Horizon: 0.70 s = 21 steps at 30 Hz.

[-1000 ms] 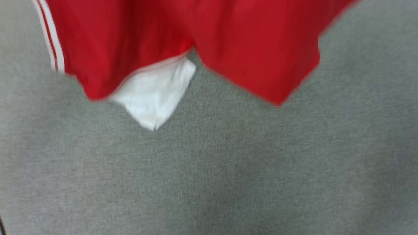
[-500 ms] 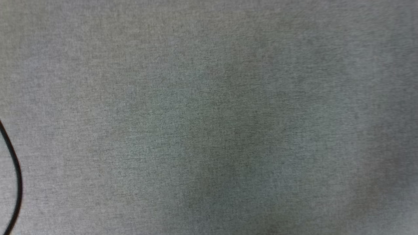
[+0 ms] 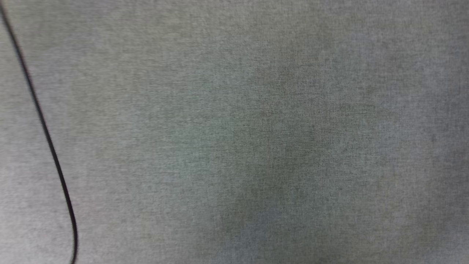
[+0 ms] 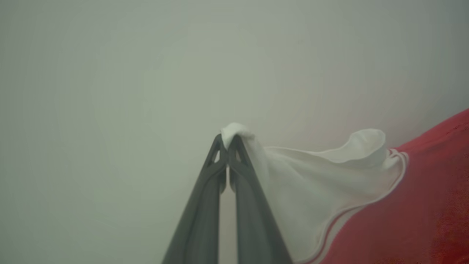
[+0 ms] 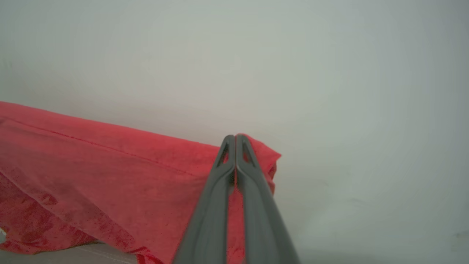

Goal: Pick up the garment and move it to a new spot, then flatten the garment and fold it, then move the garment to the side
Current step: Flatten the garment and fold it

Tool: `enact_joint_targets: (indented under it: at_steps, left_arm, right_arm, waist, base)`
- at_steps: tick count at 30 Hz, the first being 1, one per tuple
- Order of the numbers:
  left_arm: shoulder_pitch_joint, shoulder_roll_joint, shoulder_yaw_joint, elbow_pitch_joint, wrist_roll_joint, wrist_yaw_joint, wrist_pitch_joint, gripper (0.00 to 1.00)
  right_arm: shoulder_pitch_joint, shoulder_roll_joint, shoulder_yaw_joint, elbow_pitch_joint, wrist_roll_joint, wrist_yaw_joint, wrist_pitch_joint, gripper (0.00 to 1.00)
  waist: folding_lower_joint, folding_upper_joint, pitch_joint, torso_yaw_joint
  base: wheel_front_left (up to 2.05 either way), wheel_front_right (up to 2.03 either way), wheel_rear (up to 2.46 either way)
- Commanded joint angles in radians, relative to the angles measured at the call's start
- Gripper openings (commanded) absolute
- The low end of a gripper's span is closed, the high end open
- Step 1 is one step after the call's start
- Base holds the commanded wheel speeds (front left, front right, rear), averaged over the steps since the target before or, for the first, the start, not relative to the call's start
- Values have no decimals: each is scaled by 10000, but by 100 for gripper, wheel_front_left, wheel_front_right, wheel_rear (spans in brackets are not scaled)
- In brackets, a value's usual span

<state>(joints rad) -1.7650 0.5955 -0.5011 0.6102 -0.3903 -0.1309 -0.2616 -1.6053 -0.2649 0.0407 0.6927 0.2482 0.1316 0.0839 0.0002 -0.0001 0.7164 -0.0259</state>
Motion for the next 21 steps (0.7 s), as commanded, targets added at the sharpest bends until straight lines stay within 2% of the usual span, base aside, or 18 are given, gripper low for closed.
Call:
enact_joint_targets:
  at_steps: [1,9,16,17,18,21]
  left_arm:
    - [1026,-73,165,-499,187,16,-43,0]
    - [5550,-914,1373,-2480,267,66,-35,0]
    - [9490,-1348,1549,-3716,337,46,-36,0]
    - [9490,-1348,1549,-3716,337,46,-36,0]
    - [10516,-1417,1547,-3883,391,106,-36,0]
    - [11961,-1483,1537,-4092,448,258,-36,0]
  right_arm:
    - [449,49,105,230,86,-18,-195,0]
    - [2642,212,648,644,779,-17,-781,0]
    - [5186,-24,1082,462,1974,-15,-712,0]
    - [5186,-24,1082,462,1974,-15,-712,0]
    - [5986,-91,1184,372,2349,-15,-668,0]
    - [7122,-253,1414,212,2835,-15,-459,0]
  waist:
    - [-2,1,-204,142]
    - [-2,1,-1432,439]
    - [-2,1,-2897,614]
    - [-2,1,-2897,614]
    - [-2,1,-3302,648]
    - [-2,1,-3808,695]
  base:
    - [0,0,0]
    - [0,0,0]
    - [0,0,0]
    - [0,0,0]
    - [0,0,0]
    - [0,0,0]
